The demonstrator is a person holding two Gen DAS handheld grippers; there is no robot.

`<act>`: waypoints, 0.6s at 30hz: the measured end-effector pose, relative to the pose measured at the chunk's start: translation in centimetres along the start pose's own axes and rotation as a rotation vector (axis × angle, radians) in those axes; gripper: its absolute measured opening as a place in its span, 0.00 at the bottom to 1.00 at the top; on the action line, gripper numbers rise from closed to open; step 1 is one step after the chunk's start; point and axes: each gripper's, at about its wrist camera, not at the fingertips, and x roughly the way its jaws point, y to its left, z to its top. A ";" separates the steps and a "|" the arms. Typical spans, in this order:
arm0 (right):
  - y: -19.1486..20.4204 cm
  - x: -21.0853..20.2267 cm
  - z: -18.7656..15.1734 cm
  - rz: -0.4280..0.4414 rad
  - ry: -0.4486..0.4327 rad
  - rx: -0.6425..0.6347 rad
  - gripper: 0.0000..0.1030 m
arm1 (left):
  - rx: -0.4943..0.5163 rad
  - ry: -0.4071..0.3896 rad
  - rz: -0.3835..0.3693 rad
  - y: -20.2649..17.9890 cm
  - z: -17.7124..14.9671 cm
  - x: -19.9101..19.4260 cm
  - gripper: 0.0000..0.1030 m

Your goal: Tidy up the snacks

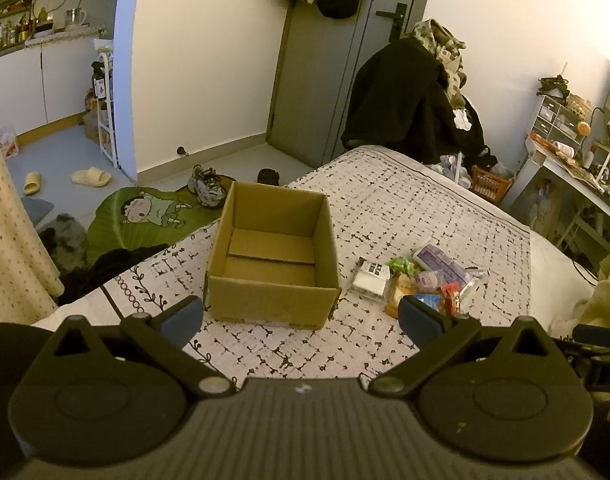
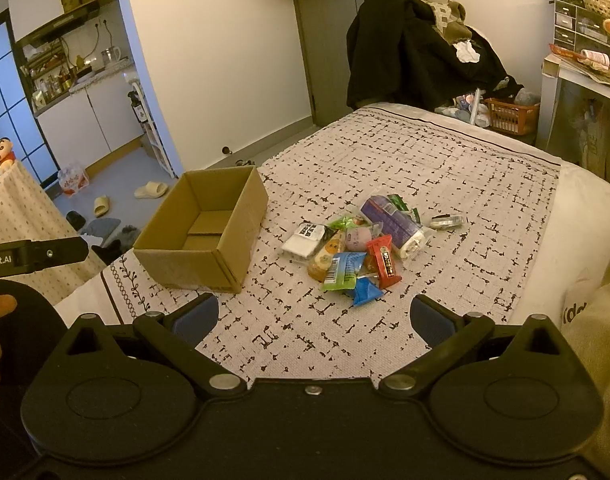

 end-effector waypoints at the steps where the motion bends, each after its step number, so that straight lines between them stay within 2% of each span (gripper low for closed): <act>1: 0.0 0.0 0.0 -0.002 0.000 -0.001 1.00 | -0.001 0.000 0.000 0.0 0.0 0.0 1.00; 13: 0.4 0.8 0.2 -0.035 0.019 -0.014 1.00 | -0.014 0.006 -0.001 -0.3 0.0 0.7 0.99; 18: -0.1 1.2 0.4 -0.007 0.039 -0.001 1.00 | -0.015 0.019 -0.011 -0.9 0.1 1.7 0.99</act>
